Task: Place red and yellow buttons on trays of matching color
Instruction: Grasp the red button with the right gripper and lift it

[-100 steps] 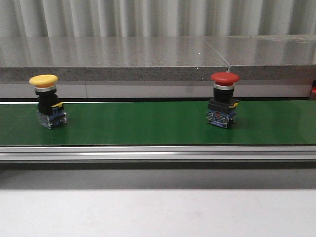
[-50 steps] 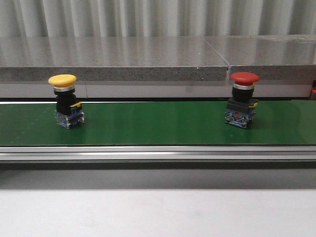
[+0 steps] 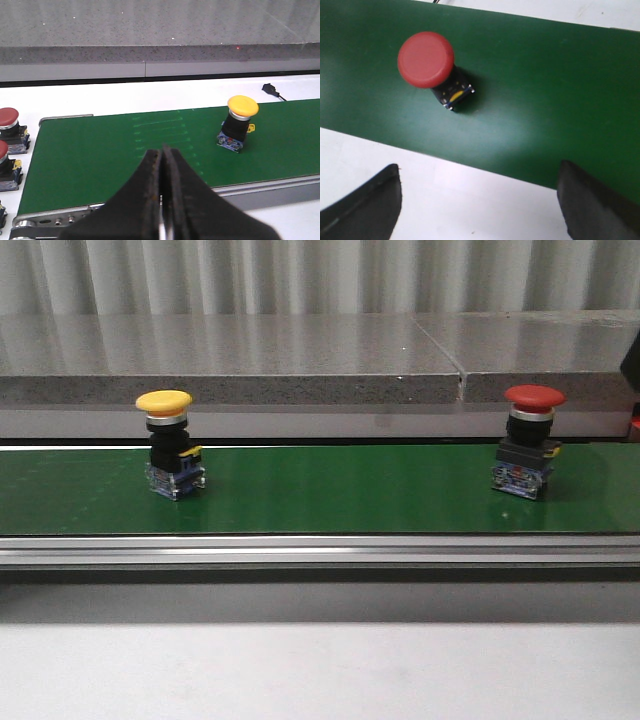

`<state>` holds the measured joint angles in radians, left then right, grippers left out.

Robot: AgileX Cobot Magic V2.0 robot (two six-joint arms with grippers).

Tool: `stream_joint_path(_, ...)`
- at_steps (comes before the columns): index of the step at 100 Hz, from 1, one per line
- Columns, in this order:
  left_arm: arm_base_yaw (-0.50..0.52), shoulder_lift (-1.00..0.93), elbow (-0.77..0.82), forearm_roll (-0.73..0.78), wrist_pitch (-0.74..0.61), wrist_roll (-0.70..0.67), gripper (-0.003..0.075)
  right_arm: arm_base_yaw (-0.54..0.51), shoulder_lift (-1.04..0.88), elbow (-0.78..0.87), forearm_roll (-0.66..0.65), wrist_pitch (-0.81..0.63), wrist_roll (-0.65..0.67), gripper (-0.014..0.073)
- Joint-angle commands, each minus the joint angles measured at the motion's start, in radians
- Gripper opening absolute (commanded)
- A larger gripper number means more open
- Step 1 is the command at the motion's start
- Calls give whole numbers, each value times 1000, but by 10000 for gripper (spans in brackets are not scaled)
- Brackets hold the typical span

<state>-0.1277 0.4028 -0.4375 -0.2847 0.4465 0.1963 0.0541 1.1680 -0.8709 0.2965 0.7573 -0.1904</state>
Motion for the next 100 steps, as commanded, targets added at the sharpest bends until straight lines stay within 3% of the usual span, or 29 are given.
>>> stream_joint_path(1, -6, 7, -26, -19, -65, 1, -20, 2, 39, -63, 27, -59, -27, 627)
stream_joint_path(48, -6, 7, -26, -19, -65, 1, -20, 60, 307, -194, 11, -151, -53, 601)
stream_joint_path(58, -6, 7, -26, -19, -65, 1, -20, 60, 338, -201, -1, -159, -53, 466)
stream_joint_path(70, -6, 7, -26, -19, -65, 1, -20, 56, 339, -201, -1, -149, -52, 143)
stream_joint_path(77, -6, 7, -26, -19, -65, 1, -20, 56, 339, -218, -1, -114, -52, 10)
stream_joint_path(82, -6, 7, -26, -19, -65, 1, -20, 54, 339, -233, -2, -82, -52, -27)
stream_joint_path(100, -6, 7, -26, -19, -65, 1, -20, -32, 337, -332, -3, 2, -52, -24)
